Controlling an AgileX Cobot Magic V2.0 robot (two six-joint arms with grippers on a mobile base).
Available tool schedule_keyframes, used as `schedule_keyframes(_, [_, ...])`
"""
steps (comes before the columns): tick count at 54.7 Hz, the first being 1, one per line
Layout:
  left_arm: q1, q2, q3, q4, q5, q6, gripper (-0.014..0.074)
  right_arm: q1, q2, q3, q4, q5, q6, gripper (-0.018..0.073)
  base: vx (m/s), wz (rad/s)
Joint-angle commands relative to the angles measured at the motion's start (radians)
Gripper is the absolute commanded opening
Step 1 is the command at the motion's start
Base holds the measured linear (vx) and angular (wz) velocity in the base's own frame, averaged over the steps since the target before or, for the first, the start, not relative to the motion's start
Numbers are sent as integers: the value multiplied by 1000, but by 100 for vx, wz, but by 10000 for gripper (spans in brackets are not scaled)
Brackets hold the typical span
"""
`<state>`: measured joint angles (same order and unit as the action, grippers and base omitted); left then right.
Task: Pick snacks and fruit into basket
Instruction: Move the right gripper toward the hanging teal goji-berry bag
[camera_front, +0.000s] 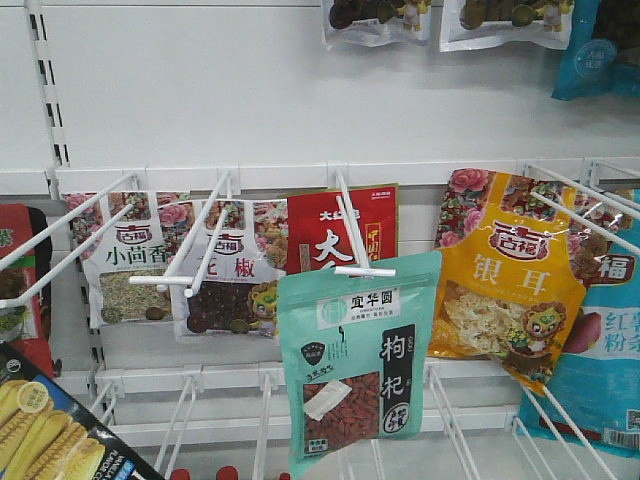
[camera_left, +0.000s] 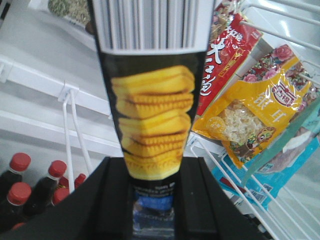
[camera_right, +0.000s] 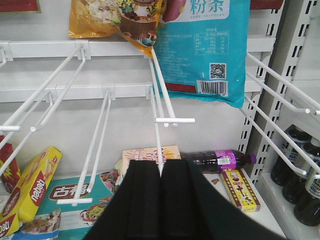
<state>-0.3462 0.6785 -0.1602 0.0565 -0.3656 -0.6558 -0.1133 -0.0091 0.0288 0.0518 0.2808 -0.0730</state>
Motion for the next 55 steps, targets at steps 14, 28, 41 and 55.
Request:
schedule_keyframes(14, [-4, -159, -28, -3, 15, 150, 2, -2, -15, 9, -5, -84, -10, -10, 0, 0])
schedule_keyframes(28, [-4, -200, -28, -2, 15, 151, 2, -2, -15, 9, -5, -84, -10, -10, 0, 0])
schedule_keyframes(41, [-4, -200, -28, 88, -2, 151, 2, -2, -15, 9, -1, -112, -10, -10, 0, 0])
schedule_keyframes(55, [-4, -203, -28, 102, -22, 147, 2, -2, -15, 9, 160, -252, 43, -10, 0, 0])
